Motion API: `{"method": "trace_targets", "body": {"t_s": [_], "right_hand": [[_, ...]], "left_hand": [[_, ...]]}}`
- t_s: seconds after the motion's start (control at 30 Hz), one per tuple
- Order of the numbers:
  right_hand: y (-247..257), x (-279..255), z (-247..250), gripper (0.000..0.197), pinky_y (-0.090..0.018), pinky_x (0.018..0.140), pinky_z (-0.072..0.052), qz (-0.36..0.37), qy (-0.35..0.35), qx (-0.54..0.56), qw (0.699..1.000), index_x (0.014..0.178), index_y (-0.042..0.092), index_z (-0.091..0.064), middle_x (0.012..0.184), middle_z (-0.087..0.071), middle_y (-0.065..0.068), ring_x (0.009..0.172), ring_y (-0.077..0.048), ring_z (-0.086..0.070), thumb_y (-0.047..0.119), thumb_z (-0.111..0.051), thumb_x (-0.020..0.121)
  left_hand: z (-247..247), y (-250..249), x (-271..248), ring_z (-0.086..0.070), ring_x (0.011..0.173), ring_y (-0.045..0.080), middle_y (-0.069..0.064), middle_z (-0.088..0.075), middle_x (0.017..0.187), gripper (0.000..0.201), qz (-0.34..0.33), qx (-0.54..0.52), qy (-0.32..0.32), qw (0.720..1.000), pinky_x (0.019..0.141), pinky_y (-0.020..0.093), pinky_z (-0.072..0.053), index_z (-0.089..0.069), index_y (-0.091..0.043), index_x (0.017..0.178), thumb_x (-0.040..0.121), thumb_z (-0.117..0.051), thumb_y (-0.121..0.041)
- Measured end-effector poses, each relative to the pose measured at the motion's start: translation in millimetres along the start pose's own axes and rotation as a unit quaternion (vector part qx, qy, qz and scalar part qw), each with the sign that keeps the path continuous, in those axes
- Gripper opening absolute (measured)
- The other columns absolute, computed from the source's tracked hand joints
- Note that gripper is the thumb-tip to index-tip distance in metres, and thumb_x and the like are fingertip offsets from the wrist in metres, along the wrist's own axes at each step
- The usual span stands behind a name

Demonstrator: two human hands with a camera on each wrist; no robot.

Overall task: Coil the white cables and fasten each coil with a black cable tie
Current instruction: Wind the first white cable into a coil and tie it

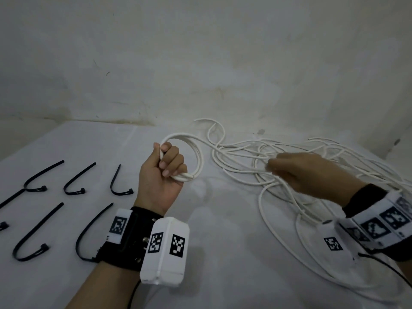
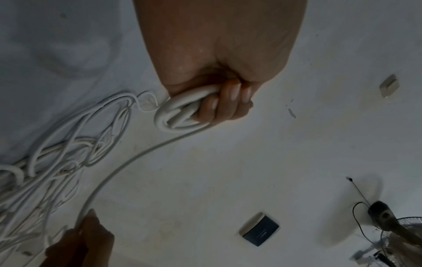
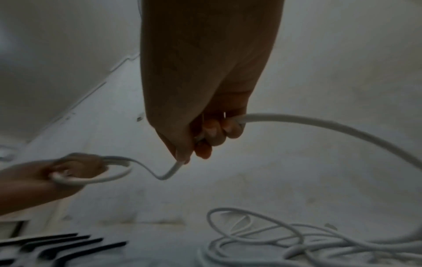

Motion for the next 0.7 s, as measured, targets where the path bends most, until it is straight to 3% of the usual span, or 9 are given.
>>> {"method": "trace_targets", "body": {"t_s": [0.07,0.17,0.27,0.43,0.5,0.57,0.6,0.63,0.7], "right_hand": [[23,1,2,0.018,-0.027,0.044,-0.036,0.036,0.019,-0.023,0.999,0.085,0.018,-0.061,0.074,-0.059,0.002,0.058,-0.025,-0.060,0.023,-0.043,0.087],[58,7,12,0.025,-0.026,0.039,-0.036,0.088,0.028,-0.016,0.996,0.084,0.021,-0.063,0.076,-0.060,0.006,0.055,-0.022,-0.059,0.028,-0.039,0.089],[85,18,25,0.025,-0.022,0.045,-0.030,0.126,0.016,0.025,0.992,0.087,0.023,-0.064,0.080,-0.060,0.011,0.058,-0.014,-0.055,0.030,-0.041,0.092],[100,41,29,0.014,-0.015,0.059,-0.035,0.129,-0.018,0.162,0.978,0.094,0.023,-0.065,0.087,-0.063,0.017,0.071,0.001,-0.053,0.028,-0.052,0.092],[102,48,29,0.010,-0.009,0.064,-0.037,0.122,-0.025,0.215,0.969,0.096,0.023,-0.066,0.090,-0.060,0.025,0.073,0.013,-0.051,0.019,-0.059,0.090],[103,53,29,0.011,-0.015,0.068,-0.046,0.100,-0.011,0.255,0.962,0.098,0.019,-0.064,0.095,-0.066,0.021,0.083,0.008,-0.060,0.013,-0.060,0.090],[102,54,29,0.011,-0.021,0.069,-0.049,0.086,-0.001,0.275,0.957,0.098,0.018,-0.063,0.093,-0.068,0.015,0.085,0.002,-0.063,0.010,-0.060,0.090],[102,55,28,0.013,-0.020,0.068,-0.048,0.074,0.010,0.294,0.953,0.098,0.017,-0.061,0.089,-0.067,0.014,0.083,0.001,-0.063,0.007,-0.059,0.090],[104,57,29,0.018,-0.013,0.066,-0.043,0.061,0.027,0.315,0.947,0.096,0.019,-0.058,0.081,-0.065,0.016,0.077,0.003,-0.061,0.003,-0.059,0.089]], "left_hand": [[-1,4,0,-0.030,0.035,0.004,-0.008,-0.033,0.047,0.047,-0.005,0.017,-0.017,1.000,0.039,0.015,-0.029,-0.053,-0.016,0.061,0.099,-0.030,-0.032],[-4,8,0,-0.029,0.035,0.004,-0.008,-0.032,0.047,0.046,-0.006,0.046,-0.036,0.998,0.040,0.015,-0.029,-0.049,-0.016,0.064,0.101,-0.028,-0.033],[-4,13,-1,-0.029,0.036,0.003,-0.008,-0.031,0.047,0.040,0.010,0.087,-0.036,0.995,0.040,0.015,-0.030,-0.042,-0.017,0.070,0.101,-0.025,-0.034],[-7,27,-5,-0.030,0.038,0.004,-0.008,-0.032,0.048,0.033,0.043,0.168,-0.012,0.985,0.046,0.015,-0.036,-0.039,-0.017,0.074,0.097,-0.027,-0.038],[-4,31,-5,-0.036,0.051,0.007,-0.003,-0.037,0.056,0.032,0.056,0.202,-0.013,0.978,0.056,0.020,-0.035,-0.043,-0.012,0.080,0.090,-0.037,-0.042],[-4,35,-8,-0.036,0.068,0.015,0.007,-0.036,0.074,0.040,0.068,0.239,-0.013,0.969,0.063,0.024,-0.040,-0.049,-0.007,0.097,0.088,-0.040,-0.045],[-4,37,-8,-0.039,0.069,0.015,0.008,-0.038,0.076,0.043,0.076,0.257,-0.011,0.963,0.062,0.023,-0.043,-0.053,-0.005,0.096,0.091,-0.038,-0.044],[-4,38,-9,-0.045,0.067,0.013,0.008,-0.045,0.073,0.048,0.084,0.272,-0.008,0.959,0.060,0.021,-0.046,-0.060,-0.002,0.086,0.096,-0.033,-0.041],[-6,41,-11,-0.060,0.064,0.010,0.003,-0.062,0.067,0.065,0.092,0.298,0.011,0.950,0.059,0.020,-0.051,-0.072,-0.015,0.067,0.104,-0.020,-0.028]]}}
Point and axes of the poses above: each hand's wrist, its own x-axis towards the middle knuckle, its own z-axis out of the back of the hand, y = z × x, the point moved 2 cm from there along x, towards the middle knuckle
